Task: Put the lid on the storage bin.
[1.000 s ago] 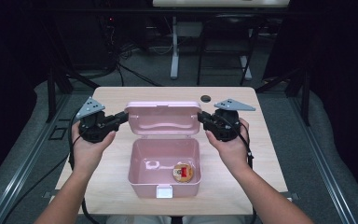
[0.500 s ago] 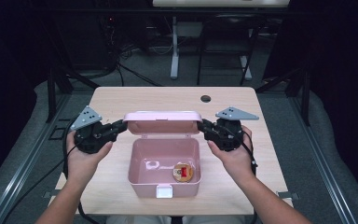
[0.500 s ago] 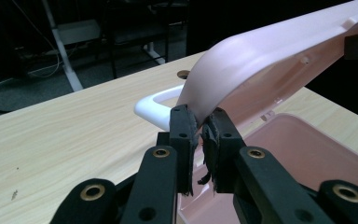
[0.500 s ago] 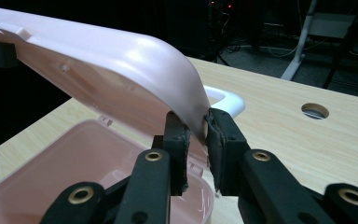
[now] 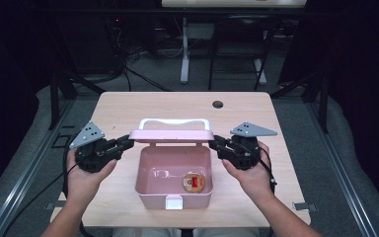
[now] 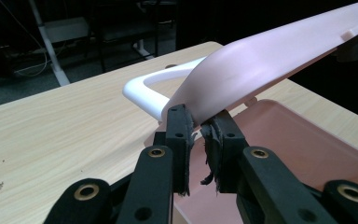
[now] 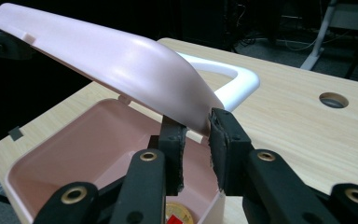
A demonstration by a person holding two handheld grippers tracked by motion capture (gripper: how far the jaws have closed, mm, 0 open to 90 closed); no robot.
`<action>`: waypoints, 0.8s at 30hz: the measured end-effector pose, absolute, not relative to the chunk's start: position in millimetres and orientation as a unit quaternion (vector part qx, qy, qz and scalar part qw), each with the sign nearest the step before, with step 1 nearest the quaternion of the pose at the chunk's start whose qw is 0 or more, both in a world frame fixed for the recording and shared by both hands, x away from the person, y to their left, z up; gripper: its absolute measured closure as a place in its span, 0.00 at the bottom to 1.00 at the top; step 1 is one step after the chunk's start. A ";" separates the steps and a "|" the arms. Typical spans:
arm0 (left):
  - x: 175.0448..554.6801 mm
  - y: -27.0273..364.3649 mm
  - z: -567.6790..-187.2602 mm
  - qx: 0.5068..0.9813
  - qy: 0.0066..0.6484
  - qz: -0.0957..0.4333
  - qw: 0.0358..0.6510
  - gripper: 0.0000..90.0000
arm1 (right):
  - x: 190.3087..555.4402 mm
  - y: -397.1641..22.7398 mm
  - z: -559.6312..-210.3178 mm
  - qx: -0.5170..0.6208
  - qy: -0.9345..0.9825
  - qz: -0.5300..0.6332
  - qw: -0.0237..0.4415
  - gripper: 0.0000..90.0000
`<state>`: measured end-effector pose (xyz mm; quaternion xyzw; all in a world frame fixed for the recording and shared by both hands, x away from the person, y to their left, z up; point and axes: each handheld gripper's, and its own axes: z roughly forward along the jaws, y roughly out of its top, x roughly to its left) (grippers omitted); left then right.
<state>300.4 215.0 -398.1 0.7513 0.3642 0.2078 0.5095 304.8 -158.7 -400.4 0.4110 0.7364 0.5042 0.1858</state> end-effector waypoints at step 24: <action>279.3 218.5 -411.8 0.766 0.353 0.194 0.500 0.85 | 286.8 -162.7 -417.2 0.402 0.749 0.501 0.166 0.81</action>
